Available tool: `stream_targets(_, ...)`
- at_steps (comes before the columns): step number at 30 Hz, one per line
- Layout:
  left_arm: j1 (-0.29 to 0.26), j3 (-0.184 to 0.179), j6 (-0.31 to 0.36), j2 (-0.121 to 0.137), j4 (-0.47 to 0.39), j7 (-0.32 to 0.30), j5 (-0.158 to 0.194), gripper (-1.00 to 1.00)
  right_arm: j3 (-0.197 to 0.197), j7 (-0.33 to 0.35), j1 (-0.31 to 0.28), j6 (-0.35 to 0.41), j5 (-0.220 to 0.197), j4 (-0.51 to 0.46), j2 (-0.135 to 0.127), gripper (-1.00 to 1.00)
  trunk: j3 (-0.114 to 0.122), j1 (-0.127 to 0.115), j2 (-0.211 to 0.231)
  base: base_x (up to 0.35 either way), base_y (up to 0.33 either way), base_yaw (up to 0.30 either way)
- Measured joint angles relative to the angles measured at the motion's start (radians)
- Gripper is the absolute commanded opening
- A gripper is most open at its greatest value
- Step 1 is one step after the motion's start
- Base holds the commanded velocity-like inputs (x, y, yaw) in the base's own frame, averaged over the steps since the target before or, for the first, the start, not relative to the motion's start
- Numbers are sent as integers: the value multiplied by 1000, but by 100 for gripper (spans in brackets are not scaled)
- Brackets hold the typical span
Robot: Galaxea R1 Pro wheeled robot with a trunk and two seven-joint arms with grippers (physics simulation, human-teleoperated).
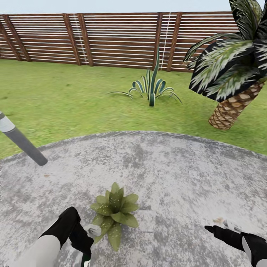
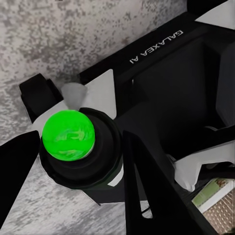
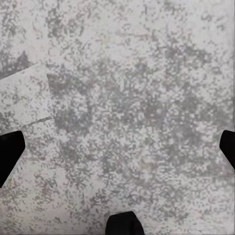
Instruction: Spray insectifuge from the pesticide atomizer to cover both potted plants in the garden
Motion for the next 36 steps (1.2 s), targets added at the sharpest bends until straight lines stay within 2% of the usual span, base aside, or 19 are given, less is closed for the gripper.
stream_targets(14, 0, -1, 0, 0, 0, 0, 0, -100, 0, 0, 0, 0, 0, 1, 0, 100, -9, 0, 0, 23, -54, 246)
stream_targets(22, 0, 1, 0, 0, 0, 0, 0, -100, 0, 0, 0, 0, 0, -1, 0, 100, -9, 0, 0, 0, -316, 50)
stream_targets(36, 0, 1, 5, -1, -36, -5, 2, -100, 0, -1, 0, 0, 0, 1, 0, 100, -17, 0, 0, 0, -292, 251)
